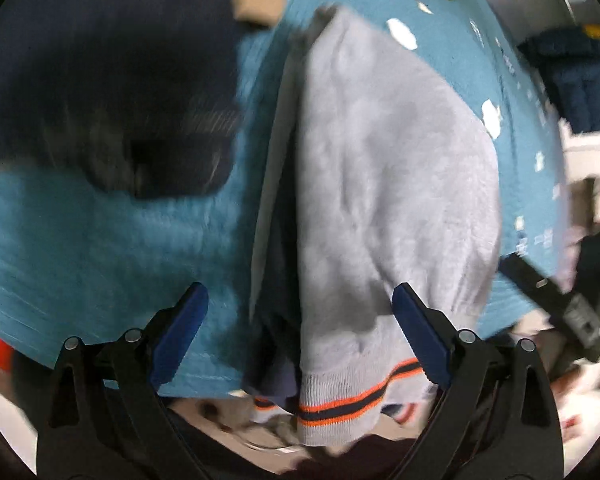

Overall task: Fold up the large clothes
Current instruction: 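Grasp the orange-striped hem of the bundle with both tools and lift it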

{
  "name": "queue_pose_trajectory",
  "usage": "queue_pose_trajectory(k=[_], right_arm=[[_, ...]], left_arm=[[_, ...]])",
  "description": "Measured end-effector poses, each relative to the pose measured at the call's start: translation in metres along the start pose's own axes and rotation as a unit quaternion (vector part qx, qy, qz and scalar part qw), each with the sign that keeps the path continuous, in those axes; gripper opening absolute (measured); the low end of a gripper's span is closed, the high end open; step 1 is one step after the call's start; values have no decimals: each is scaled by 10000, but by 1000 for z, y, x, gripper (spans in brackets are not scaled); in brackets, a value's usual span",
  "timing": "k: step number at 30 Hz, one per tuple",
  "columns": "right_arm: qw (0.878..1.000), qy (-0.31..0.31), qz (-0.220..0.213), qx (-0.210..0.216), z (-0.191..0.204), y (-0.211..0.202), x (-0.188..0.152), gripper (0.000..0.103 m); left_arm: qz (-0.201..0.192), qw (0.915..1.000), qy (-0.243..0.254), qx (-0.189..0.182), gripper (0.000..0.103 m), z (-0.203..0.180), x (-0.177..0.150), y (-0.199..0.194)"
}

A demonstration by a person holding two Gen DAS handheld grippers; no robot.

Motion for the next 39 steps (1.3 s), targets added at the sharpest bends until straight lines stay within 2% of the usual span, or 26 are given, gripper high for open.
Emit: queue_pose_trajectory(k=[3,5,7,9,10,12,15,17,19,21,22,24,26,28,30,32,35,39], right_arm=[[9988,113,200,436,3,15,-6,80],[9970,206,292,683,3,27,-10,87],[9932,364,429,1019,3,40,-14,91],[9911,370,378,1218,4,40,-17,92],[9888,373,412,1382,5,38,-18,92],[9789,405,575,1920,7,32,-21,92],[9700,473,637,2298,0,32,-25,92],[9699,561,645,2281,-4,39,-27,92],[9754,518,463,2094,-1,43,-27,95],[9898,69,285,1397,18,49,-30,96],[9951,-238,190,941,31,53,-34,96],[9982,-452,-96,377,43,50,-37,85],[9979,-375,-347,393,41,39,-38,61],[9959,-569,-562,433,47,27,-42,48],[9940,-745,-714,355,56,22,-45,41],[9902,-944,-946,396,70,12,-48,32],[9868,-956,-1112,689,82,-7,-44,30],[9818,-1068,-1321,844,91,-32,-40,30]], left_arm=[[-179,9984,-123,-527,98,6,-7,3],[-208,9977,-15,-638,98,6,-10,6],[-172,9952,25,-959,98,4,-15,7],[8,9882,-39,-1533,98,1,-21,11],[206,9797,-122,-1988,98,-2,-26,17],[104,9811,-2,-1931,98,-3,-29,20],[114,9818,40,-1897,98,-5,-28,26],[167,9837,27,-1789,98,-10,-22,34],[75,9885,-11,-1510,98,-14,-16,40],[-109,9936,-266,-1090,98,-20,-14,45],[-139,9954,-240,-915,98,-24,-13,45],[-284,9984,-24,-495,95,-35,-15,44],[-512,9985,47,-209,76,-38,-20,37],[-765,9965,344,-15,67,-48,-24,27],[-885,9940,579,291,58,-61,-26,23],[-1106,9883,792,691,43,-79,-27,15],[-1387,9771,1254,1018,40,-104,-34,-1],[-1627,9725,1340,991,40,-119,-30,-27]])
Point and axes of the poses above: each gripper's, at about its wrist camera, not at the fingertips, and y roughly the way its jaws point, z to its left, x to its top, the point moved 4 cm from there along y, roughly the way its jaws point, and after that the axes turned 8 degrees about y, right-handed, at the moved point
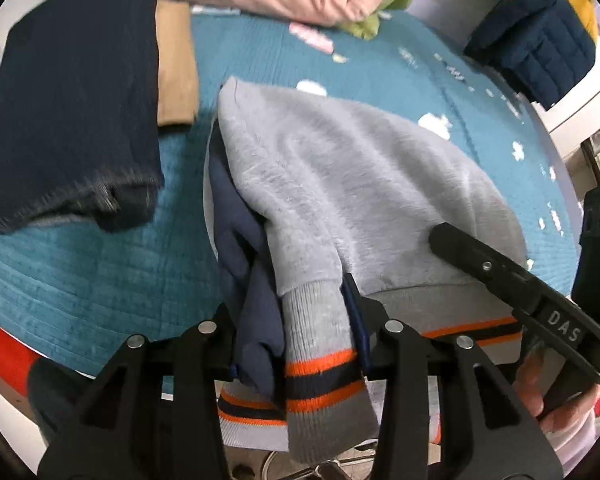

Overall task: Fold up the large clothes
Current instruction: 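Carry the lifted grey bundle with both tools toward the jeans stack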

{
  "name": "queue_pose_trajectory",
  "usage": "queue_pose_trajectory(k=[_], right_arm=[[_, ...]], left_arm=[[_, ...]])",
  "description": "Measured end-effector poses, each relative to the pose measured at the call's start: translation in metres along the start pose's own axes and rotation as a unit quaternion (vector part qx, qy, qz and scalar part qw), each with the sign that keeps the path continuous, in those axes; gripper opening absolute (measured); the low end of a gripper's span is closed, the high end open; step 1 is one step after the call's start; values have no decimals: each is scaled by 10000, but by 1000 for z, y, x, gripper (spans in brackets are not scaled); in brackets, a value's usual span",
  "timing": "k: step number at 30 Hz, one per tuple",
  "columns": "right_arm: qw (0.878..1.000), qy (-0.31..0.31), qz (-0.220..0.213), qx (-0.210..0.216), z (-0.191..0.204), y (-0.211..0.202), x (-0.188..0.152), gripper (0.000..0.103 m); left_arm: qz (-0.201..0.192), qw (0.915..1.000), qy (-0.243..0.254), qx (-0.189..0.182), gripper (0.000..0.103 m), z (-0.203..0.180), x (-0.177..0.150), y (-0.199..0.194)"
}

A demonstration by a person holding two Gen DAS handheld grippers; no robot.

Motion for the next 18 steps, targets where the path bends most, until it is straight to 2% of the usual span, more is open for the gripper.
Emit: queue_pose_trajectory(k=[3,7,18], right_arm=[[9998,-60,-135,111,5,-15,6,30],[9989,-311,-305,149,27,-31,17,30],[9946,-841,-478,381,88,-34,39,30]], left_arm=[[-239,9996,158,61,40,10,-5,-25],[-467,9988,130,31,40,14,4,-48],[-923,9951,31,343,40,33,21,-111]])
Point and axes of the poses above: each gripper's, at about its wrist camera, not at the fingertips, and y roughly the way its jaws point, z to its left, x to its top, the point moved 4 cm from there along y, roughly the way its jaws point, and after that the axes turned 8 degrees about y, right-handed, at the moved point
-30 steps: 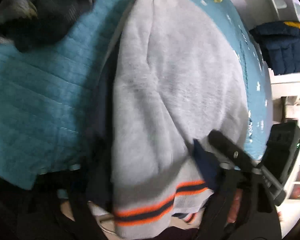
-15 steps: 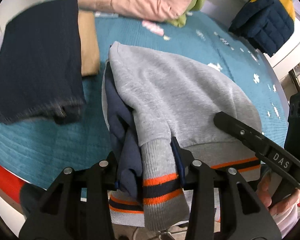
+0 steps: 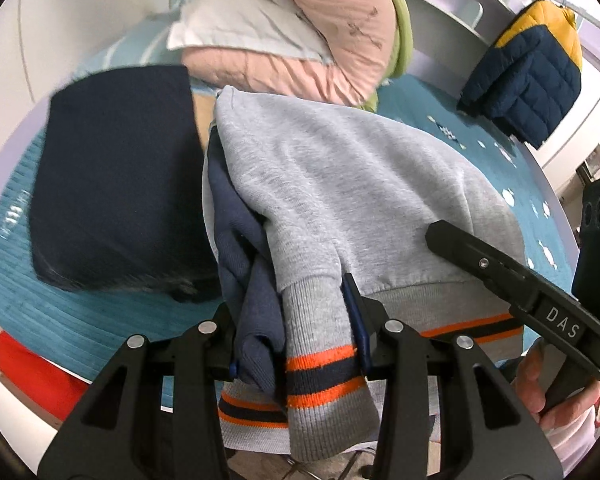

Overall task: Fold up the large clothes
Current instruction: 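Carry the lifted grey bundle with both tools toward the jeans stack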

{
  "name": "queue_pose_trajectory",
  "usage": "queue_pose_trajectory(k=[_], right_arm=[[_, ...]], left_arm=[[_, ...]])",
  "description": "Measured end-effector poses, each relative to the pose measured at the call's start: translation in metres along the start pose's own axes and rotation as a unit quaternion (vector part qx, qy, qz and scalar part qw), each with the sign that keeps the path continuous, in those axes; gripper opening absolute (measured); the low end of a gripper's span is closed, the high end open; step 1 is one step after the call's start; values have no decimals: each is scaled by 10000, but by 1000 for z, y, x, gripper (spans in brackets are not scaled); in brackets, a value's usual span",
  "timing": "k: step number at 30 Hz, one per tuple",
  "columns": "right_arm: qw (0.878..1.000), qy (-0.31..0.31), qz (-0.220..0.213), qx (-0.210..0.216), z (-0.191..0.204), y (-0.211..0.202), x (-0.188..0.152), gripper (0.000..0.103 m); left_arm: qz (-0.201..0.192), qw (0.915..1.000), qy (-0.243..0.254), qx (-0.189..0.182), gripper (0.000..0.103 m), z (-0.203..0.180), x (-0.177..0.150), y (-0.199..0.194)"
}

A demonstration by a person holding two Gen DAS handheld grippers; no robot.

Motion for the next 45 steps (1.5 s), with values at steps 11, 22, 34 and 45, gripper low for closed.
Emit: queue_pose_trajectory(k=[11,22,34,45], right_arm=[[9952,-797,-111,555,104,43,51,30],[9869,-1323,-1,921,184,128,89,31],[9889,-1098,995,60,136,274,45,35],[9874,-1239,951,-256,138,270,31,46]], left_arm=[[-665,9948,-341,690,40,79,46,-65],[-932,9834,-622,1428,40,176,88,-85],[224,9835,-1164,1366,41,278,49,66],[254,9847,-1413,989,63,312,28,76]])
Point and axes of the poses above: each gripper's, at about its wrist camera, not at the fingertips, and y roughly the way its jaws point, z to its left, x to its top, the point moved 4 cm from there along y, roughly the way its jaws point, and after that the axes turned 8 degrees about y, right-handed, at the moved point
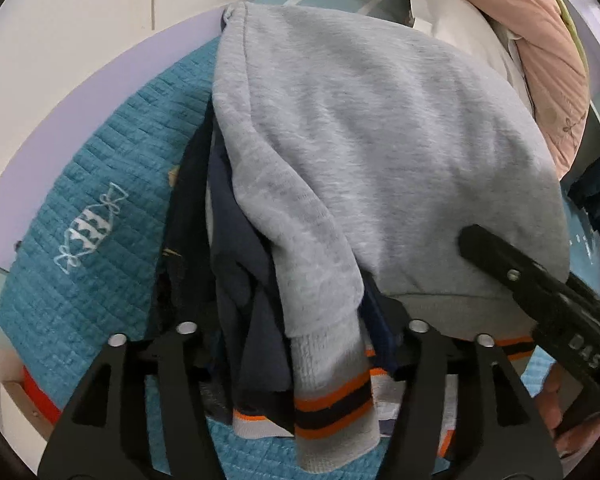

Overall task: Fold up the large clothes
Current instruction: 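Carry the lifted grey bundle with both tools toward the jeans stack, then lower the grey bundle onto the tan garment beside the jeans with both tools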

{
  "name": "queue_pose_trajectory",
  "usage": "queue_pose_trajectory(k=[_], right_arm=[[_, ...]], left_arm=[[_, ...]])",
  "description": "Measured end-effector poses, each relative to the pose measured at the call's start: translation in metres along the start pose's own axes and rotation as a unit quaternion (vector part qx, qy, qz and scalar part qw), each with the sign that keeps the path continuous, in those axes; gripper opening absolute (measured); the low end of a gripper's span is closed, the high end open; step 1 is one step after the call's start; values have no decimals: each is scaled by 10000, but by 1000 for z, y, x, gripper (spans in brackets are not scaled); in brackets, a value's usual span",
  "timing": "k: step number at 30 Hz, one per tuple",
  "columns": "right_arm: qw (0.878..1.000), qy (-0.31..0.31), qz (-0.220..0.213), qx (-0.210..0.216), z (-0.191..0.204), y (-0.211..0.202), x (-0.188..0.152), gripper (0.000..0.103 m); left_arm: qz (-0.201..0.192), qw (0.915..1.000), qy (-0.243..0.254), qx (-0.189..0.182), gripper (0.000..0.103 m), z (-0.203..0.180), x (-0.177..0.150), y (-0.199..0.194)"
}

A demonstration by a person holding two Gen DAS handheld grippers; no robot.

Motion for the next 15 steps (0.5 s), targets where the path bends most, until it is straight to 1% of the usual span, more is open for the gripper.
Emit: queue_pose_trajectory(k=[3,5,6,7,8,9,10,12,14,15], right_arm=[[10000,-9,-48,10,2,-16,3,47],[9999,102,-74,28,-5,-27,5,51],[9997,220,-130,23,-10,-36,6,52],[9994,291,-212,7,-14,-41,7,52],[9985,336,-440,-31,-18,-54,10,55],[9972,341,-664,-64,-21,-67,14,57],[9957,364,-846,-63,-23,-78,17,58],[9948,402,-934,86,-24,-90,22,58],[9963,318,-778,161,-17,-90,24,58],[9973,194,-648,293,-10,-87,22,58]], left_arm=[[-60,10000,-33,36,64,1,-2,-20],[-191,9997,73,120,64,-4,-3,-38],[-268,9993,172,203,64,-7,-2,-45],[-424,9975,345,449,64,-9,0,-58],[-543,9955,456,626,65,-11,2,-68],[-685,9936,553,707,65,-12,4,-81],[-764,9934,562,649,65,-14,6,-89],[-893,9930,526,575,65,-18,9,-102],[-924,9928,579,490,65,-26,13,-104],[-892,9932,603,435,65,-30,15,-102]])
Point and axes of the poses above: each gripper's, at about its wrist camera, not at the fingertips, and y roughly the way its jaws point, z to its left, x to its top, the point moved 4 cm from there along y, roughly the way its jaws point, and after that the axes turned 8 degrees about y, right-handed, at the moved point
